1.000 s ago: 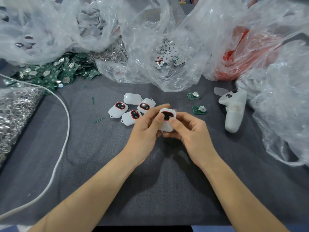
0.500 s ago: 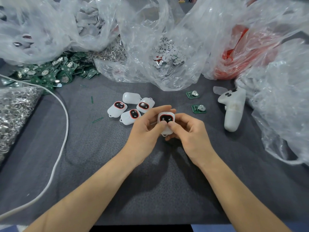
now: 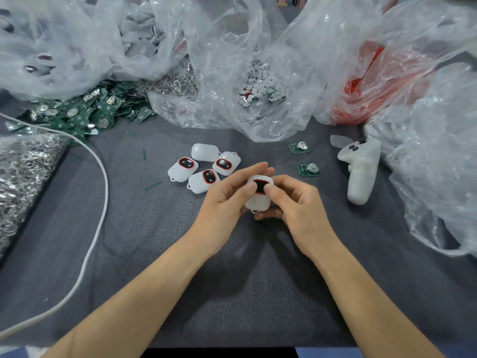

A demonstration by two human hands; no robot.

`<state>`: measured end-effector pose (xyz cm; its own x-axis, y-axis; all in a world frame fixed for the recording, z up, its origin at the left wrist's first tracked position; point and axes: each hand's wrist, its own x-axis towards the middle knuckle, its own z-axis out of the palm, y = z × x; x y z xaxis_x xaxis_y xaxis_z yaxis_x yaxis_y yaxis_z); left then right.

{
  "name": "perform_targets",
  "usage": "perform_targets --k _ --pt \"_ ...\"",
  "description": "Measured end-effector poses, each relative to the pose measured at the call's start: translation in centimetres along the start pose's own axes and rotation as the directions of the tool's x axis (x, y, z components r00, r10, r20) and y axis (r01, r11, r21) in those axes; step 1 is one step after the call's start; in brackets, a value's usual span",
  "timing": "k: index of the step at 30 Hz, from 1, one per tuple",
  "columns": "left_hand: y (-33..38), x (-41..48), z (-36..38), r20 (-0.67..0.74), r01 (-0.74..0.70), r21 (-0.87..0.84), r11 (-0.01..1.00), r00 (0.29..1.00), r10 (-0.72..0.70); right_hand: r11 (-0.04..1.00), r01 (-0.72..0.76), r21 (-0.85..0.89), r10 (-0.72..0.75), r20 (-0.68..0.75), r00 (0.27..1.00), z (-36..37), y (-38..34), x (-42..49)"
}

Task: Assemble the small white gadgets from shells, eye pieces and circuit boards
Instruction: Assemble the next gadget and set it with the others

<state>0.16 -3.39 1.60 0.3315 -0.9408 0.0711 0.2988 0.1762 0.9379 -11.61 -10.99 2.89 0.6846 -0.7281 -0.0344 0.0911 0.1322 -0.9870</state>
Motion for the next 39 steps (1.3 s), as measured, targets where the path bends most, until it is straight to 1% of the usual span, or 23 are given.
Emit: perform_targets --k 4,10,13,18,24,30,32,34,36,39 --pt "-0.10 -0.05 -0.08 0.006 -0.015 0.056 0.998 1.000 0.014 0.997 0.044 -0.069 -0.045 -0.014 0.999 0.03 -0.07 -0.21" --pt "-0.06 -0.06 0.20 0.014 -0.021 0.028 0.999 1.000 0.020 0.981 0.114 -0.160 -0.124 -0.054 0.991 0.02 0.03 -0.24" --pt "-0.09 -0.04 0.26 -0.007 -0.018 0.057 0.998 1.000 0.019 0.979 0.128 -0.156 -0.137 -0.053 0.989 0.05 -0.05 -0.28" --pt "-0.09 -0.13 0.65 -0.084 -0.003 0.090 0.996 0.996 0.010 0.972 0.158 -0.172 -0.174 -0.084 0.981 0.28 -0.15 -0.29" --pt "-0.12 -0.27 0.67 -0.181 -0.008 0.307 0.952 0.981 0.066 0.944 0.162 -0.287 -0.191 -0.076 0.979 0.25 0.23 -0.29" --pt "-0.02 -0.47 0.74 -0.179 -0.036 0.368 0.929 0.978 0.109 0.936 0.167 -0.309 -0.191 -0.047 0.980 0.15 0.37 -0.28" --pt "0.04 -0.43 0.74 -0.183 -0.041 0.362 0.931 0.976 0.114 0.933 0.182 -0.310 -0.205 -0.042 0.978 0.16 0.33 -0.30" --pt "0.28 -0.27 0.66 -0.173 -0.027 0.330 0.943 0.981 0.088 0.938 0.195 -0.288 -0.218 -0.053 0.974 0.20 0.31 -0.28" --pt "0.44 -0.12 0.55 -0.149 -0.014 0.292 0.956 0.987 0.060 0.945 0.196 -0.263 -0.219 -0.063 0.974 0.20 0.32 -0.23" --pt "0.44 -0.11 0.46 -0.141 -0.019 0.276 0.961 0.988 0.060 0.948 0.190 -0.257 -0.210 -0.053 0.976 0.22 0.36 -0.14"
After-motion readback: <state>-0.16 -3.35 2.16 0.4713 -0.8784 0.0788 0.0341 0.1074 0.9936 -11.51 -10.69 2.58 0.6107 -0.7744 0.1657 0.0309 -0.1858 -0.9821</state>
